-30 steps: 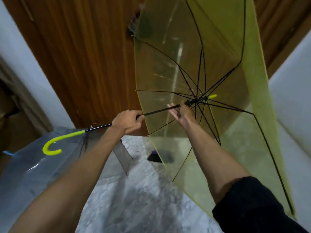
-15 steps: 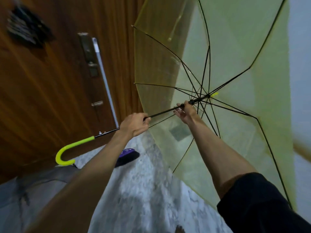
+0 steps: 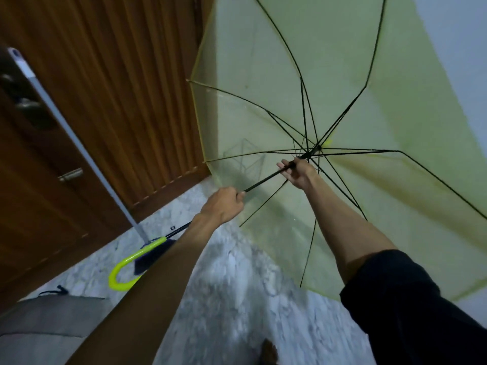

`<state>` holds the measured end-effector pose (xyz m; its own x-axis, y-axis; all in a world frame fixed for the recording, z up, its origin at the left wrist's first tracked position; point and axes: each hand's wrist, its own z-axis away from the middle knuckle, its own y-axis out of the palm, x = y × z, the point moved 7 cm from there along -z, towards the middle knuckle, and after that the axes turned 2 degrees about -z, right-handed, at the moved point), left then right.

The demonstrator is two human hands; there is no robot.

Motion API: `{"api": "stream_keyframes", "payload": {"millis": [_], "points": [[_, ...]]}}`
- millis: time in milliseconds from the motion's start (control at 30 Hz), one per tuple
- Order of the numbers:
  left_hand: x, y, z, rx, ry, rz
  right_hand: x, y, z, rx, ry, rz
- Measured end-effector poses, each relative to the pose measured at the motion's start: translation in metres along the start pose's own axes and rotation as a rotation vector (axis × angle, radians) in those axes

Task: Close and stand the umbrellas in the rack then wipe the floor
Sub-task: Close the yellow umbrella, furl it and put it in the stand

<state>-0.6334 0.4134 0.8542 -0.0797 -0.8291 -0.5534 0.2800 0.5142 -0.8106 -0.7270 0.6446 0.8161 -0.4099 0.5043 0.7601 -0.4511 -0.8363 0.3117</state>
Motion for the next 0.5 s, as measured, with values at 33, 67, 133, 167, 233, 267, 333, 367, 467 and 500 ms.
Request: {"api": "stream_keyframes", "payload": {"millis": [33,67,133,167,233,267,333,367,467,500], "points": [[-0.006,0.009,-0.007,0.013,-0.011,0.006,0.001,-0.008,-0.011,0.009,0.021,-0.029],[-0.013,0.019,-0.015,0.025,-0.024,0.014,0.004,-0.017,-0.022,-0.005,0.032,-0.049],[-0.026,0.039,-0.028,0.048,-0.047,0.034,0.009,-0.034,-0.045,-0.002,0.074,-0.132],[-0.031,0.05,-0.034,0.068,-0.062,0.053,0.009,-0.042,-0.053,-0.003,0.097,-0.16],[-0.041,0.072,-0.044,0.101,-0.097,0.089,0.007,-0.059,-0.069,-0.026,0.136,-0.154],[-0.045,0.082,-0.049,0.101,-0.119,0.109,0.005,-0.067,-0.075,-0.038,0.152,-0.137],[-0.056,0.098,-0.059,0.083,-0.156,0.112,0.0,-0.08,-0.09,-0.032,0.189,-0.11],[-0.062,0.107,-0.064,0.091,-0.168,0.11,-0.003,-0.086,-0.098,-0.027,0.207,-0.088],[-0.071,0.126,-0.076,0.148,-0.202,0.112,-0.012,-0.101,-0.118,-0.027,0.251,-0.003],[-0.07,0.132,-0.08,0.162,-0.219,0.135,-0.014,-0.103,-0.124,-0.019,0.268,0.026]]}}
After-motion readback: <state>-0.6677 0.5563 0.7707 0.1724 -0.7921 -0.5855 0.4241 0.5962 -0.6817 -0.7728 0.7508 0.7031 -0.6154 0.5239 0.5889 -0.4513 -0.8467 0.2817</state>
